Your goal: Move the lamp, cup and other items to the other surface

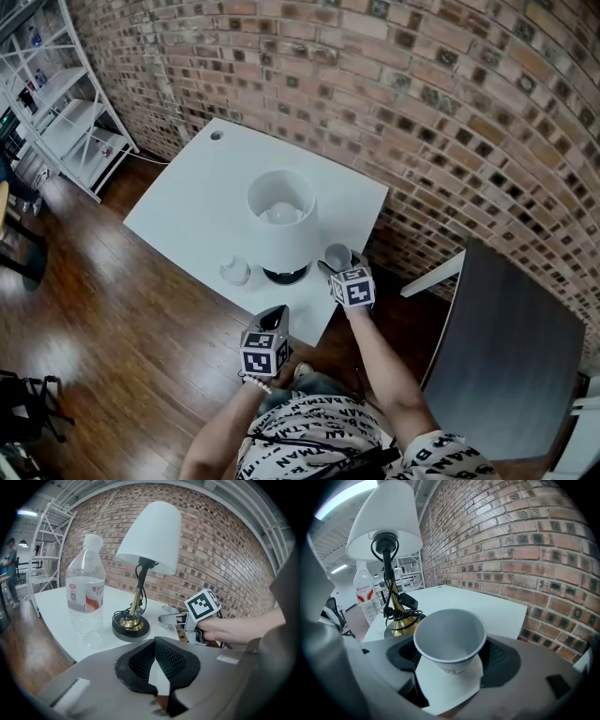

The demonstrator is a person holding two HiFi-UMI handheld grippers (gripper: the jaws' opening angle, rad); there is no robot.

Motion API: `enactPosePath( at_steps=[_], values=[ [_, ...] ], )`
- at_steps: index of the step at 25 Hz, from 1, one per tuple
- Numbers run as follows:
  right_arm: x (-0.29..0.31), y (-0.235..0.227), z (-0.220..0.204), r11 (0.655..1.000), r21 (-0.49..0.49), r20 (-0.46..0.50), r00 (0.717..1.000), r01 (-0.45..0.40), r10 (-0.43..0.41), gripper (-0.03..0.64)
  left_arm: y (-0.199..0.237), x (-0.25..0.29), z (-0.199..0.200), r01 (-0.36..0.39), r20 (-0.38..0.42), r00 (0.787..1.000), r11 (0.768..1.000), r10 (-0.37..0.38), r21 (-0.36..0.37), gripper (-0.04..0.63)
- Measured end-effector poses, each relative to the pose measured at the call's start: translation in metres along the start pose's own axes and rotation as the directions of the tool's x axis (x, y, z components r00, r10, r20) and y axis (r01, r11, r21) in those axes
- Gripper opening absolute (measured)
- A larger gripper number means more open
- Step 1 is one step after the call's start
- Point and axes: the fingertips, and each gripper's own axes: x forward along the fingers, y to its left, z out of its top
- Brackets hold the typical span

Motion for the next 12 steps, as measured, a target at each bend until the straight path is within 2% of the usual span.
enactPosePath(
  at_steps=[4, 9, 12],
  values=[
    [-0.001, -0.001, 0.000, 1.000, 0.005, 0.001, 1.000, 0.007, -0.007, 0.430, -0.001, -0.002, 0.000, 0.000, 0.005, 1.000, 1.000, 0.000, -0.002, 0.000],
    [-0.012, -0.001, -0.003, 0.999, 0.017, 0.009, 0.999, 0.034, -0.034, 0.433, 0.004, -0.009, 0.001, -0.004, 0.009, 1.000, 1.000, 0.004, -0.001, 0.000],
    [-0.030, -0.013, 0.006, 0.996, 0.056, 0.047, 0.997, 0.065, -0.067, 0.433, 0.006, -0.008, 0.011, 0.005, 0.022, 1.000, 1.000, -0.004, -0.008, 0.000]
  ],
)
